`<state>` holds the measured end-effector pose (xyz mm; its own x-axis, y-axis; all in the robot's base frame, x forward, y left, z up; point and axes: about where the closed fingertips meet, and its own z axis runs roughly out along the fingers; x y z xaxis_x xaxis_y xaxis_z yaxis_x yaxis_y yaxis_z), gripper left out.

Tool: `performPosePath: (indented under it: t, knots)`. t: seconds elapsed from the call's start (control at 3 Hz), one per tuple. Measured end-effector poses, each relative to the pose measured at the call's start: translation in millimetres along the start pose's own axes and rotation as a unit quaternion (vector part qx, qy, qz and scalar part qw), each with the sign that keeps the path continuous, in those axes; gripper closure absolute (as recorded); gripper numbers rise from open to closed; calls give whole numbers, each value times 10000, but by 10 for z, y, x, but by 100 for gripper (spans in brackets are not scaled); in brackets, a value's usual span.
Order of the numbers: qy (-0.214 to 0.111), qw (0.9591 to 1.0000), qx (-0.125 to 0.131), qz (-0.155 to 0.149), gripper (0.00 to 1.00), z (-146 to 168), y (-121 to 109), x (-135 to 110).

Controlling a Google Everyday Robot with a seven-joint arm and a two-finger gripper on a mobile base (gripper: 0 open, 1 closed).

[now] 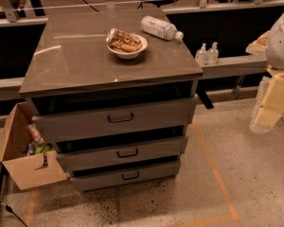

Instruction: Pick orange can from paper bowl and place on counter

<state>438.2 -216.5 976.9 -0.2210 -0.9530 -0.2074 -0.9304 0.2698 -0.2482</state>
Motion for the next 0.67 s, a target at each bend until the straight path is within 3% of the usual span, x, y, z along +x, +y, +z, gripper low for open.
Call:
performPosePath:
  t: [0.33, 0.67]
  knots:
    - [0, 10000, 1, 0, 0, 0, 0, 0]
    - [-374, 9989, 109, -243, 0, 161, -240, -279]
